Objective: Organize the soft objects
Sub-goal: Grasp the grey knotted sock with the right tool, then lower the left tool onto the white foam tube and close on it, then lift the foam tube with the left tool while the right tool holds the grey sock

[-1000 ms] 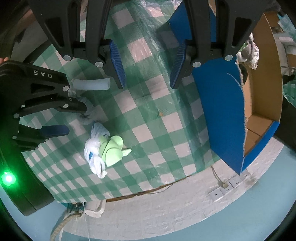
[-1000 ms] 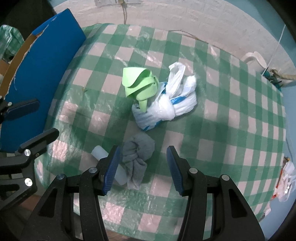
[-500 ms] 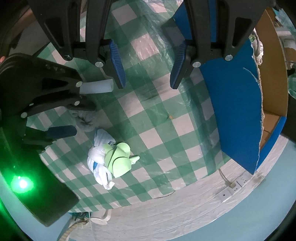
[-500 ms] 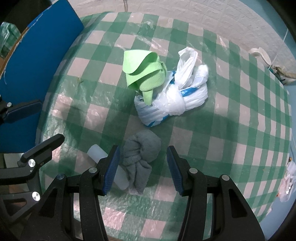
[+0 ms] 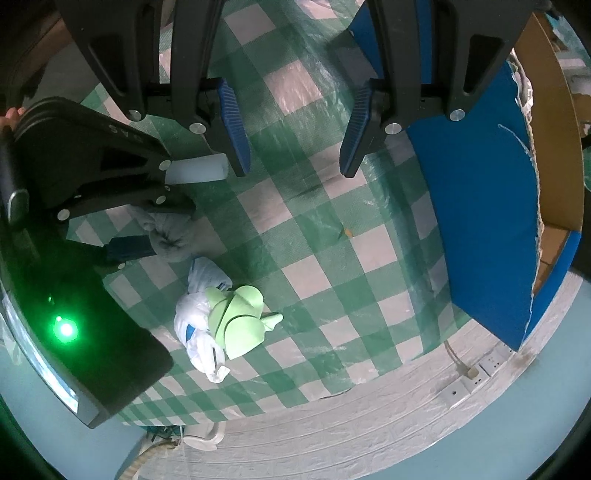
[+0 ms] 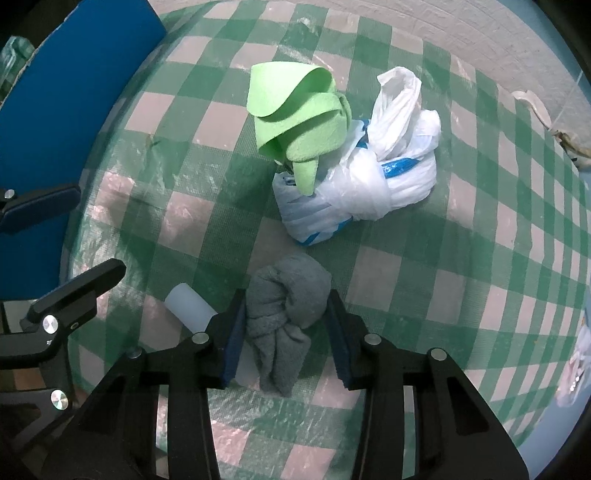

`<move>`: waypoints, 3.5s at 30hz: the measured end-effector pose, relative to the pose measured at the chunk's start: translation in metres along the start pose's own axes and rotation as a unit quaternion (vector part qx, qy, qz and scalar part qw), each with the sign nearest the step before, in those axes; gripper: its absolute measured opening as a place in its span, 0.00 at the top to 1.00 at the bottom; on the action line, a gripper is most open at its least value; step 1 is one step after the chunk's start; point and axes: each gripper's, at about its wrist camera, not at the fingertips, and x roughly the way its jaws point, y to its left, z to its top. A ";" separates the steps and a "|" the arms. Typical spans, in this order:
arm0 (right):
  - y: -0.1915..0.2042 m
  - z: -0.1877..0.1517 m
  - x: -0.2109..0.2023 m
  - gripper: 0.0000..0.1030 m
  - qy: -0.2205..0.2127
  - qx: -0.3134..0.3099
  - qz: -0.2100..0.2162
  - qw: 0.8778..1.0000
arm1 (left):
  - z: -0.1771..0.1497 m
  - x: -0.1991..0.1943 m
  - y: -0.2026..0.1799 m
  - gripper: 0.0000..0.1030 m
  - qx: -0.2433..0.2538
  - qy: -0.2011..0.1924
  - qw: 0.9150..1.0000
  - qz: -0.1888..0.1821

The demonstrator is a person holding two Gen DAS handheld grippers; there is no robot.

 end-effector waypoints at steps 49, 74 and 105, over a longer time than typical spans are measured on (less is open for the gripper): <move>-0.086 -0.044 -0.017 0.64 -0.018 0.082 -0.003 0.996 | 0.004 0.031 -0.076 0.34 0.085 0.040 0.993 -0.071; -0.073 -0.045 -0.015 0.64 -0.013 0.070 -0.011 0.997 | 0.004 0.029 -0.047 0.86 0.043 0.032 0.996 -0.076; -0.066 -0.035 -0.034 0.64 -0.033 0.070 -0.010 0.997 | 0.019 0.008 -0.049 0.87 0.062 -0.012 0.996 -0.069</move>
